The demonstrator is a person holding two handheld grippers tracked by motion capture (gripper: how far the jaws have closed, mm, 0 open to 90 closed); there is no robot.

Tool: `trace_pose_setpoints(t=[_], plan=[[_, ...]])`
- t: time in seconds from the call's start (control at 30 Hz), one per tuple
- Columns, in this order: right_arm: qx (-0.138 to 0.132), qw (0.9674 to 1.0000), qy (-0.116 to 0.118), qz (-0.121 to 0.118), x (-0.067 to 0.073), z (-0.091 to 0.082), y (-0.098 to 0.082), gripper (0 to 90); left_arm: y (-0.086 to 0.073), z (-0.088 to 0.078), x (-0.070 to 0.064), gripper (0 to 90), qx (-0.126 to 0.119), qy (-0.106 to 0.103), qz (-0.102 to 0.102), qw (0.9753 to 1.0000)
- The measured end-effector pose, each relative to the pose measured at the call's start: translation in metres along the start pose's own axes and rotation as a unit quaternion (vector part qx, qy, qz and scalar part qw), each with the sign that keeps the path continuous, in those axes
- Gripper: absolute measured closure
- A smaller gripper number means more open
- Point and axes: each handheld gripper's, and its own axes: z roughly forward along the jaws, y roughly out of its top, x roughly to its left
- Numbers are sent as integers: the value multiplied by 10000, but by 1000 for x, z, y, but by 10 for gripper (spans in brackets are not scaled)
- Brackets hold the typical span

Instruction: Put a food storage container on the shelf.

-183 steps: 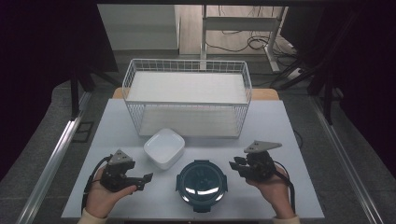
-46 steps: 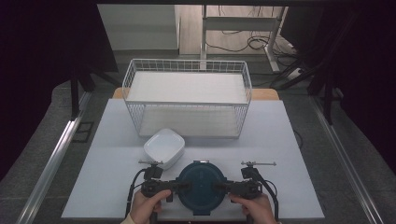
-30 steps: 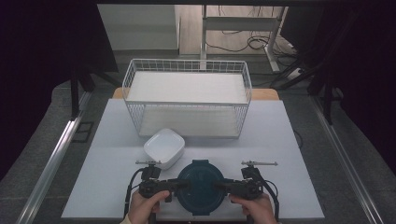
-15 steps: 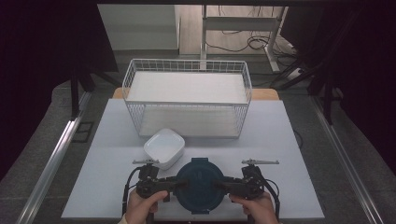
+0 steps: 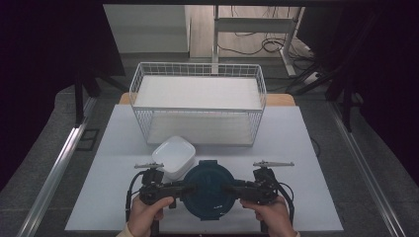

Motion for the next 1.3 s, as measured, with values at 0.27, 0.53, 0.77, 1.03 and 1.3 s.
trace_pose_setpoints(t=[0.27, 0.53, 0.77, 1.03, 1.3], plan=[[-103, 9998, 7, -140, 10, -9, 21, 384, 22, -10, -12, 378, -78, 14, 161, 9998], [-157, 9997, 14, -196, 17, -14, 39, 384, 40, -16, -19, 378, -96, 24, 249, 9996], [-210, 9993, -18, -297, 23, -18, 54, 385, 53, -22, -22, 378, -156, -4, 302, 9994], [-269, 9989, -18, -386, 30, -20, 62, 385, 61, -29, -26, 378, -206, -9, 368, 9991], [-293, 9986, -29, -449, 37, -22, 73, 385, 71, -35, -29, 378, -240, -13, 411, 9989]])
